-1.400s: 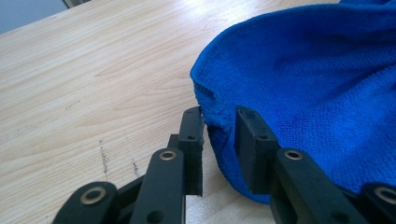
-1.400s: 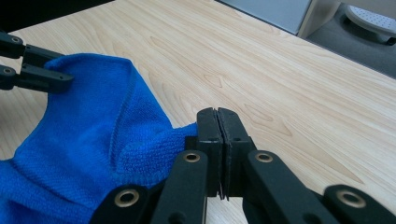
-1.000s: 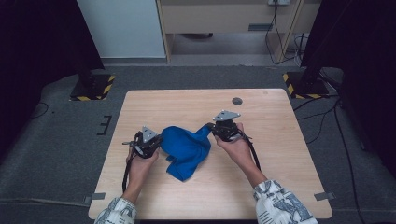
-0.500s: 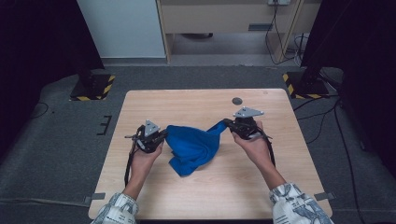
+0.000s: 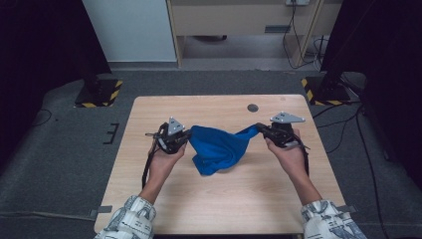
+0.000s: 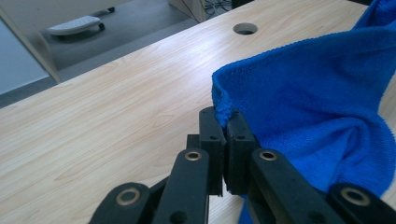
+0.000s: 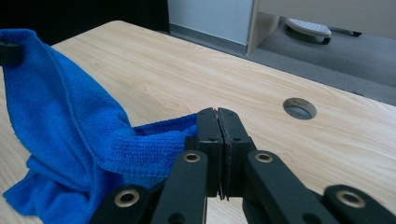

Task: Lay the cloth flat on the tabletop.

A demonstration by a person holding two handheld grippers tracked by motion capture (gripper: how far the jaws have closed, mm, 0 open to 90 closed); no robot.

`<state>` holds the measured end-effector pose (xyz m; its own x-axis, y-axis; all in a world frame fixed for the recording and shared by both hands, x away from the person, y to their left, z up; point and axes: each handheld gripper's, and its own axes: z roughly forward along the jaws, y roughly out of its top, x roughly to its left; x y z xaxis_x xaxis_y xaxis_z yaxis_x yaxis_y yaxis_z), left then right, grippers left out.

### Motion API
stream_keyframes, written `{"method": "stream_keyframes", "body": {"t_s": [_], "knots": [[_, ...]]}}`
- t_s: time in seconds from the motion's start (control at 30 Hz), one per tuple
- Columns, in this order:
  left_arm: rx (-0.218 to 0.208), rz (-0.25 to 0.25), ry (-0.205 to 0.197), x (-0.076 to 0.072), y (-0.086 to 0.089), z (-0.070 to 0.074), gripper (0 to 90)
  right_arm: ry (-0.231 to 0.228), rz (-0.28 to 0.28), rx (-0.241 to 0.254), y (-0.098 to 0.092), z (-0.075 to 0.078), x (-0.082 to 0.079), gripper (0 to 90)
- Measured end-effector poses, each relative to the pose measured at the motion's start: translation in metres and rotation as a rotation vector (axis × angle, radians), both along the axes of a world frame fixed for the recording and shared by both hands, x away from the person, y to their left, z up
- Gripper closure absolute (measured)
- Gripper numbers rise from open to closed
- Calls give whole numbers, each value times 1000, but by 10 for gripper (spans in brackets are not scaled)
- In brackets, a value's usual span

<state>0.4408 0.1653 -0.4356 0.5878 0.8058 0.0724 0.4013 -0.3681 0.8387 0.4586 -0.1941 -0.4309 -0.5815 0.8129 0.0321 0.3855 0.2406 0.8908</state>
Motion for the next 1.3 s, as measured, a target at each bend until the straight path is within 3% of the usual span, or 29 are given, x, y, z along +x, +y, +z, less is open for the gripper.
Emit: {"method": "stream_keyframes", "body": {"t_s": [0.17, 0.5, 1.0, 1.17, 1.3], "knots": [[-45, 0, 25, 8, -9, 1, 878, 10, -28, 18, -12, 0, 0, 890], [-23, -32, 14, 9, -31, 11, 878, 22, -81, 44, -38, -6, -4, 889], [-44, -52, 11, 3, -31, 17, 877, 19, -96, 55, -55, -3, -16, 890], [-43, -53, 0, -2, -25, 20, 877, 1, -81, 74, -52, 5, -28, 889], [-69, -53, -12, -5, -19, 25, 877, -22, -64, 83, -46, 12, -34, 887]]}}
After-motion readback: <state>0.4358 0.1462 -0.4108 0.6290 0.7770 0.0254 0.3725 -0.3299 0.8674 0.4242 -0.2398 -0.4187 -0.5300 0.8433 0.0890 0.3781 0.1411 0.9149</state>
